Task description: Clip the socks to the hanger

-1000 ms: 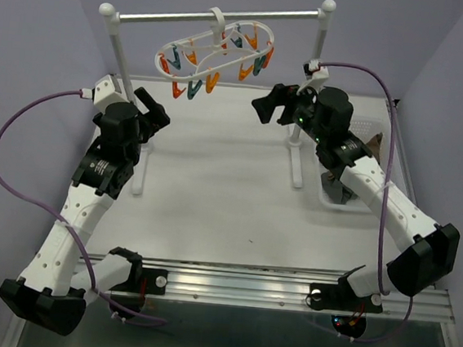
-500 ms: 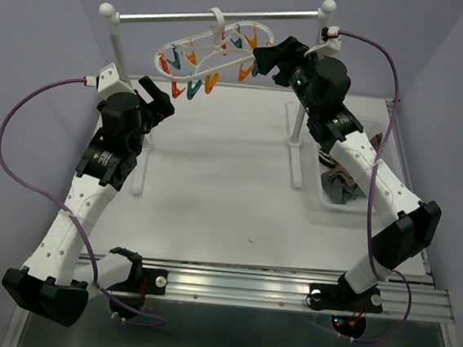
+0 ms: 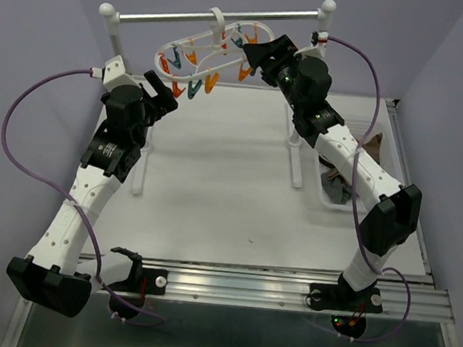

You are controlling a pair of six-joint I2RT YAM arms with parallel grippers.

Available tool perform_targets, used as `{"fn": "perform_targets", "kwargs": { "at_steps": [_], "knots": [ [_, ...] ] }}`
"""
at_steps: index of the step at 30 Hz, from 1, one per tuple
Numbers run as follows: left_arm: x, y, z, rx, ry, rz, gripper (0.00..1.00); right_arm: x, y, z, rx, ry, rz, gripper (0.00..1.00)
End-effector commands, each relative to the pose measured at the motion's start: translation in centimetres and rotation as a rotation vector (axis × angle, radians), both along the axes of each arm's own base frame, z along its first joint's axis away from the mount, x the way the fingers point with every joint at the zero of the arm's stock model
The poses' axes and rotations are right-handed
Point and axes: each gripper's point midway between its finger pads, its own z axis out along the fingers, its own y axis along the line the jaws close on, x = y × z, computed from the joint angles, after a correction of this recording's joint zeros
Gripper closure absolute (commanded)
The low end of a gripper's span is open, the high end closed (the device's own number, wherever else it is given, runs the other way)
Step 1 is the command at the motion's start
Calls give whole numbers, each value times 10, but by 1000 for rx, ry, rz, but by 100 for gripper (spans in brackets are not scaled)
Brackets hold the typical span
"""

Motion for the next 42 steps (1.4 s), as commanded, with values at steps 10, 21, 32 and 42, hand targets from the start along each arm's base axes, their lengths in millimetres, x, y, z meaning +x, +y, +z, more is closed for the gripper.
{"fn": "perform_targets", "kwargs": {
  "at_steps": [10,21,32,42],
  "knots": [
    [5,4,32,17,-85,12,1,10,10,44,152,-74,-5,38],
    [4,6,28,36,-75,17,1,-10,8,55,161,-123,-11,58],
    [-45,-15,12,44,-149,-194,1,-28,11,58,176,-134,4,66],
    [-54,-57,-13,169,-313,-396,1,-35,6,55,211,-125,8,66]
  ]
}}
